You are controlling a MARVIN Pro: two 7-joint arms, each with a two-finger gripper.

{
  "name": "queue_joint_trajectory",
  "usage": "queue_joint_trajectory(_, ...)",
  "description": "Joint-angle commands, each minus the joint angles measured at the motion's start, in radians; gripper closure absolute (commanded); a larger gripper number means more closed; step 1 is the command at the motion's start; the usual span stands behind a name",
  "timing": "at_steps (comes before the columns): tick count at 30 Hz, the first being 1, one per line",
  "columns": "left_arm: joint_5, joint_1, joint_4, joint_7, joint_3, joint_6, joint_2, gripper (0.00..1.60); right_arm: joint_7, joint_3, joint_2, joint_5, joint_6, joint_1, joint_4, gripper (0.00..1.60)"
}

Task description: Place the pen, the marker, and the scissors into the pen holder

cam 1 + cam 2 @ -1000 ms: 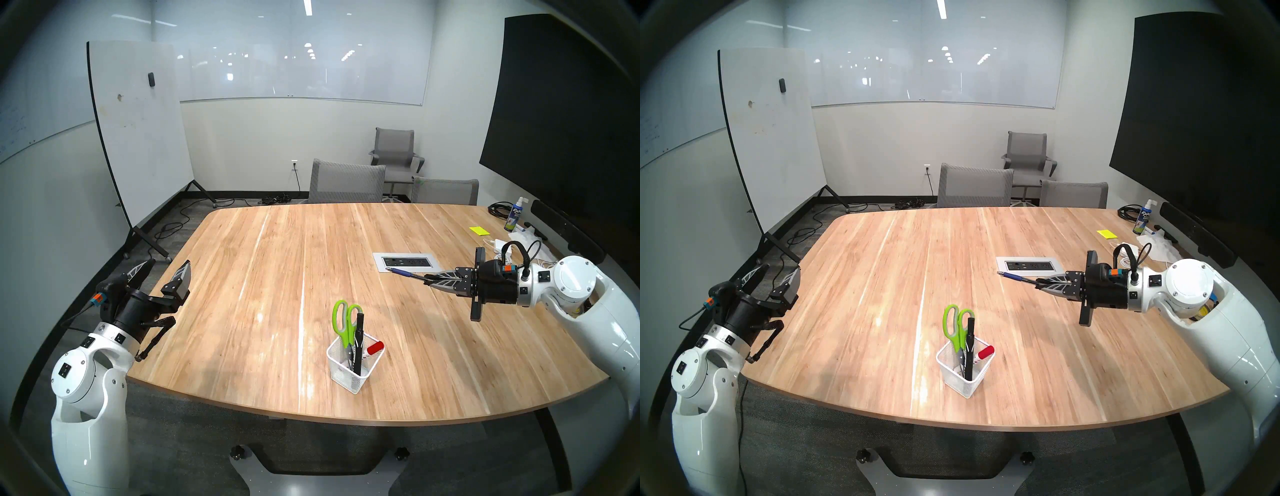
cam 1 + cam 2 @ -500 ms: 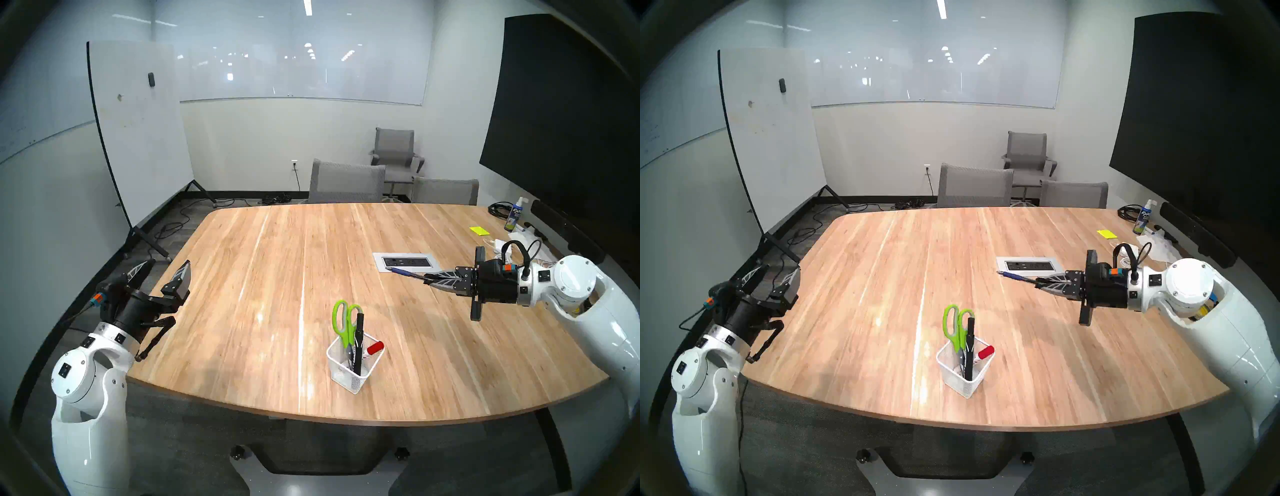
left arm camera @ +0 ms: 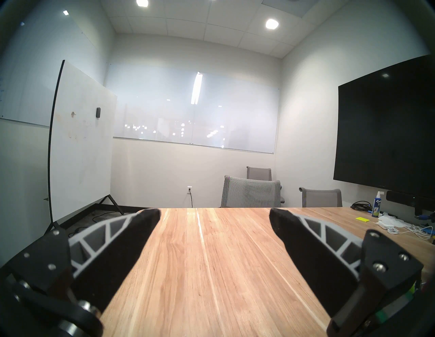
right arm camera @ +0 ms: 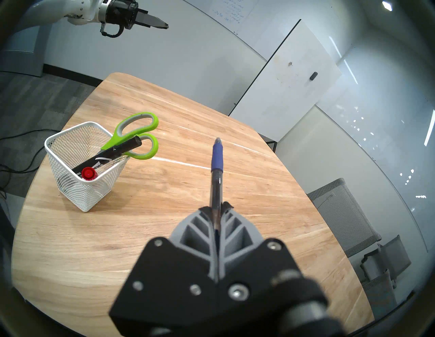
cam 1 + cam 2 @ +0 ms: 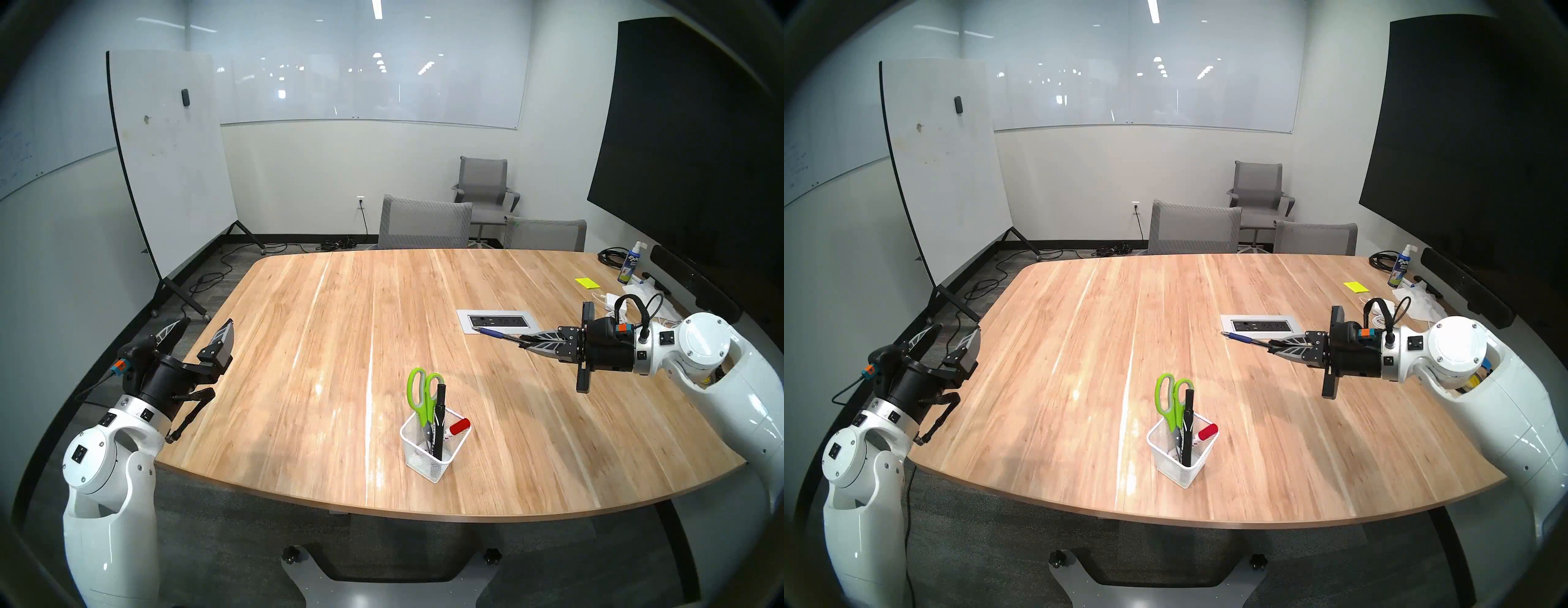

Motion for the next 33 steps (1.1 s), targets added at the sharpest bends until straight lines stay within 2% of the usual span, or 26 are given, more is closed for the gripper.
queue_joint_trajectory(1, -0.002, -0.002, -0.022, -0.001, -0.001, 0.0, 0.0, 0.0, -0.003, 0.011, 0.004, 0.001, -0.001, 0.015, -0.005, 1.6)
queue_joint_trajectory(33, 0.005, -0.006, -0.022, -0.008, -0.005, 0.004, -0.008, 0.0, -0.003, 0.011, 0.004, 0.002, -0.002, 0.015, -0.005, 1.6)
